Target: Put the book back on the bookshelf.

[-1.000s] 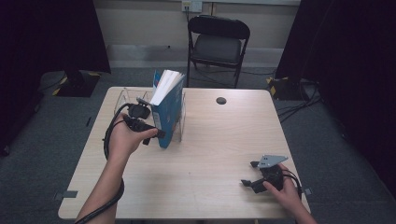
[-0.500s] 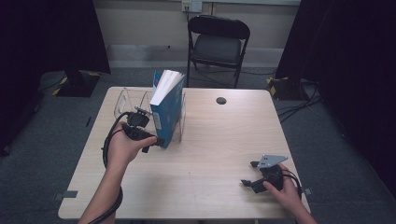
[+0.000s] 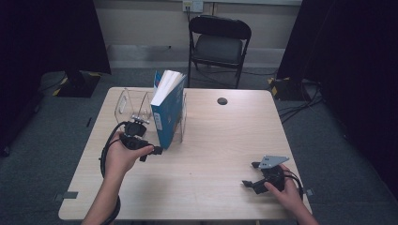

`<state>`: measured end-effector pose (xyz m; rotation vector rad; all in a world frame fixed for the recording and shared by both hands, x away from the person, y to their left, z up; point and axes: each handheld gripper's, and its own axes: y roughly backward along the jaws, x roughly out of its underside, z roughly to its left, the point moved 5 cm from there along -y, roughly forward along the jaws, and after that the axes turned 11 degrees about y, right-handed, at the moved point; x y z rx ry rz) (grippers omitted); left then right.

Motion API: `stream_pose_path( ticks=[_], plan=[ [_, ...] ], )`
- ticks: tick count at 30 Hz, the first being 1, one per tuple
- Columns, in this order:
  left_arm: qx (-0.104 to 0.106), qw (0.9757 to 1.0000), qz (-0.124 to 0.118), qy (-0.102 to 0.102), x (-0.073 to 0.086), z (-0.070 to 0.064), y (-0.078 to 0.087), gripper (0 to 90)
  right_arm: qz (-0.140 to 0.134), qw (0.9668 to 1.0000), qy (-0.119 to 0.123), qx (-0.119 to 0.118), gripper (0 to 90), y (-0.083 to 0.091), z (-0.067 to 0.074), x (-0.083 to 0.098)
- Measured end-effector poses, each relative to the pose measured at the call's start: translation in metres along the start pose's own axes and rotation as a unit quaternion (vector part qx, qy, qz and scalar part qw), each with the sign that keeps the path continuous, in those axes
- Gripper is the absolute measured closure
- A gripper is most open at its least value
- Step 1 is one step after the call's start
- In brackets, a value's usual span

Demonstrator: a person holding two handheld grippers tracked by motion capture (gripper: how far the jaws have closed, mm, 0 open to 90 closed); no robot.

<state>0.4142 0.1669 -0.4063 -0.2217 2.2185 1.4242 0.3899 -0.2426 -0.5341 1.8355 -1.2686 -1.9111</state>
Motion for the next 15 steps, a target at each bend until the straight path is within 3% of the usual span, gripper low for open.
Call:
stream_pose_path(
  ticks=[15],
  plan=[
    [0.001, 1.0, 0.004, 0.007, 0.016, 0.015, -0.006, 28.6, 0.0, 1.0, 0.0, 0.0, 12.8, 0.0, 0.0, 0.0]
  ],
)
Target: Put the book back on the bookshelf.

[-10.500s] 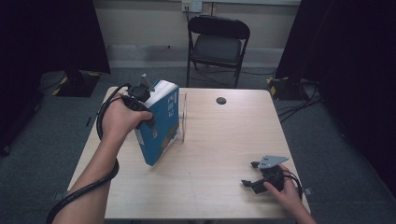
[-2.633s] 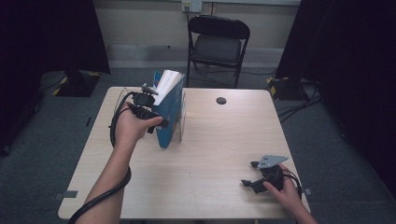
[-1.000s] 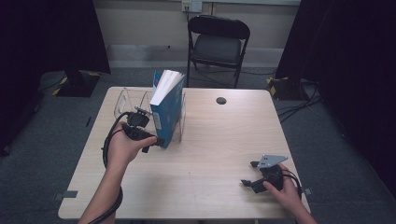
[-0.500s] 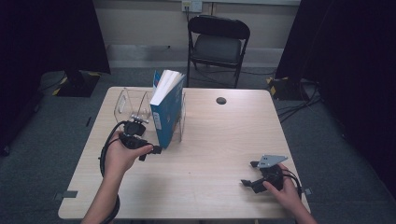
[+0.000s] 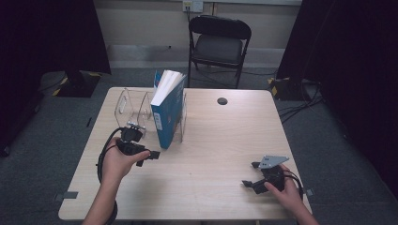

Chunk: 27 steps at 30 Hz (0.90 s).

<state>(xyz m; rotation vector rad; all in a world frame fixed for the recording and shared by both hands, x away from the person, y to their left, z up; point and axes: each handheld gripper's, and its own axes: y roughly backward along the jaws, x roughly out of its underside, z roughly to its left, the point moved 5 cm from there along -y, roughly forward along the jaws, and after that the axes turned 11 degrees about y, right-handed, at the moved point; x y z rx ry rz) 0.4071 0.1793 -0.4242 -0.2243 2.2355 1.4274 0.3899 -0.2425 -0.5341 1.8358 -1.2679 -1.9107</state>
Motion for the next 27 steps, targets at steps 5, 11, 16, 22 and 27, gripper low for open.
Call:
stream_pose_path(
  ticks=[5, 11, 16, 22, 27],
  plan=[
    [-0.001, 1.0, 0.0, 0.003, 0.007, 0.007, -0.002, 28.6, 0.0, 1.0, 0.0, 0.0, 12.8, 0.0, 0.0, 0.0],
    [-0.005, 1.0, 0.0, 0.006, 0.014, 0.016, -0.007, 28.6, 0.0, 1.0, 0.0, 0.0, 12.8, 0.0, 0.0, 0.0],
    [-0.003, 1.0, 0.003, 0.008, 0.02, 0.022, -0.011, 28.6, 0.0, 1.0, 0.0, 0.0, 12.8, 0.0, 0.0, 0.0],
    [-0.002, 0.9999, 0.004, 0.015, 0.027, 0.031, -0.013, 28.8, 0.0, 1.0, 0.0, 0.0, 12.8, 0.0, 0.0, 0.0],
    [-0.004, 0.9998, 0.007, 0.019, 0.033, 0.037, -0.014, 28.7, 0.0, 1.0, 0.0, 0.0, 12.8, 0.0, 0.0, 0.0]
  ],
)
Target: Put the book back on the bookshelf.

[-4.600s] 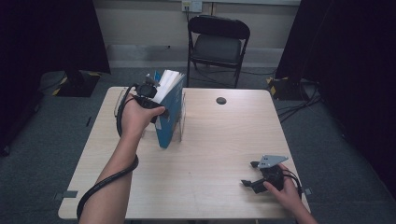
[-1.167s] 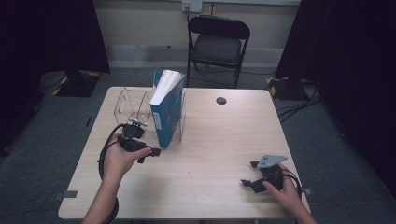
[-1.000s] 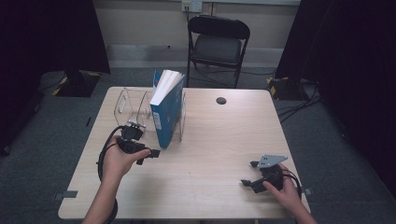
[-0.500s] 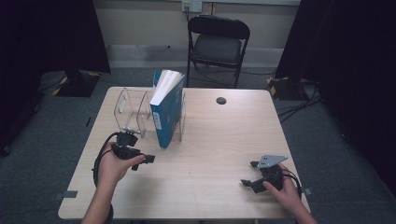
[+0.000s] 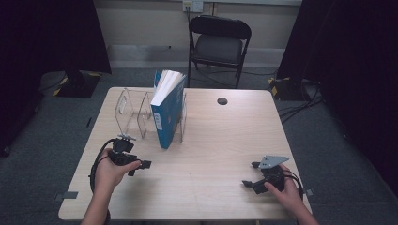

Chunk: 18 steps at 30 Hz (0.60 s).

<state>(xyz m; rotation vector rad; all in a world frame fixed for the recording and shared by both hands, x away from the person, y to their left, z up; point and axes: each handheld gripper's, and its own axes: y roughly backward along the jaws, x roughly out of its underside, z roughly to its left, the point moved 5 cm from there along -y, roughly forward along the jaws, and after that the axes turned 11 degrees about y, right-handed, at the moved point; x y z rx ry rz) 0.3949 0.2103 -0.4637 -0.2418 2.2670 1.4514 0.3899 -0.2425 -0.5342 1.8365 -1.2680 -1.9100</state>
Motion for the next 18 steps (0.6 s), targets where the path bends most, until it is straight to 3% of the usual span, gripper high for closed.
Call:
stream_pose_path(
  ticks=[18],
  plan=[
    [-0.01, 0.9996, 0.004, 0.026, 0.021, 0.028, -0.009, 28.7, 0.0, 1.0, 0.0, 0.0, 12.8, 0.0, 0.0, 0.0]
  ],
)
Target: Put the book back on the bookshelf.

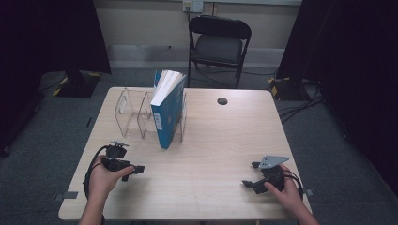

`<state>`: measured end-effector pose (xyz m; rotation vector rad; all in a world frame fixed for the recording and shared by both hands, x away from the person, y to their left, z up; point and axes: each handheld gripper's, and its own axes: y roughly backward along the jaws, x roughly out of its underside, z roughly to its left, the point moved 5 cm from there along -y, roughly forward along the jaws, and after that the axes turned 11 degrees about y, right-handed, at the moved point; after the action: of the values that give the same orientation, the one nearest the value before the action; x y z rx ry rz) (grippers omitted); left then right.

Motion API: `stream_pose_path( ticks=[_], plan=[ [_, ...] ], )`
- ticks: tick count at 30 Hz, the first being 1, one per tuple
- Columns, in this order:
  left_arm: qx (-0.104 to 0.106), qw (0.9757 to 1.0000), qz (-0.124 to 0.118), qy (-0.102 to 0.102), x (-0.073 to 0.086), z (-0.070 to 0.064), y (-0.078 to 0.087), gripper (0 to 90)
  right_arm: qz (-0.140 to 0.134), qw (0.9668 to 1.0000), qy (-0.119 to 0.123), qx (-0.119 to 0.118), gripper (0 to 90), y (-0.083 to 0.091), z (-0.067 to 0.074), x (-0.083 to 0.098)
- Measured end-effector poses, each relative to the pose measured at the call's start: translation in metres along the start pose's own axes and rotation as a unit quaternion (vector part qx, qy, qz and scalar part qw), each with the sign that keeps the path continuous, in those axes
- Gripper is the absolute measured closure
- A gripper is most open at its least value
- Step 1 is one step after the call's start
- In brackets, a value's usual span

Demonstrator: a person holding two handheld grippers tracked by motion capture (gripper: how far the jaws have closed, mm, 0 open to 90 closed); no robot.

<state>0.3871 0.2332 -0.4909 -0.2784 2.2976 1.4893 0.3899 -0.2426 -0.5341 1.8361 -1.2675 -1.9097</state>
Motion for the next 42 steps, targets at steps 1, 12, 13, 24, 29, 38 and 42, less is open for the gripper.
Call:
stream_pose_path(
  ticks=[1, 12, 13, 24, 29, 38, 42],
  plan=[
    [-0.001, 1.0, 0.002, 0.001, 0.001, 0.002, -0.001, 28.7, 0.0, 1.0, 0.0, 0.0, 12.8, 0.0, 0.0, 0.0],
    [-0.005, 1.0, 0.004, 0.004, 0.01, 0.012, -0.007, 28.3, 0.0, 1.0, 0.0, 0.0, 12.8, 0.0, 0.0, 0.0],
    [-0.007, 1.0, 0.005, 0.003, 0.011, 0.013, -0.007, 28.3, 0.0, 1.0, 0.0, 0.0, 12.8, 0.0, 0.0, 0.0],
    [-0.011, 0.9999, 0.003, 0.003, 0.018, 0.018, -0.01, 27.4, 0.0, 1.0, 0.0, 0.0, 12.8, 0.0, 0.0, 0.0],
    [-0.017, 0.9998, -0.003, -0.007, 0.018, 0.016, -0.011, 26.8, 0.0, 1.0, 0.0, 0.0, 12.8, 0.0, 0.0, 0.0],
    [-0.038, 0.9965, -0.029, -0.069, 0.02, 0.012, -0.019, 18.9, 0.0, 1.0, 0.0, 0.0, 12.9, 0.0, 0.0, 0.0],
    [-0.043, 0.9955, -0.033, -0.078, 0.021, 0.011, -0.019, 18.4, 0.0, 1.0, 0.0, 0.0, 12.9, 0.0, 0.0, 0.0]
  ],
)
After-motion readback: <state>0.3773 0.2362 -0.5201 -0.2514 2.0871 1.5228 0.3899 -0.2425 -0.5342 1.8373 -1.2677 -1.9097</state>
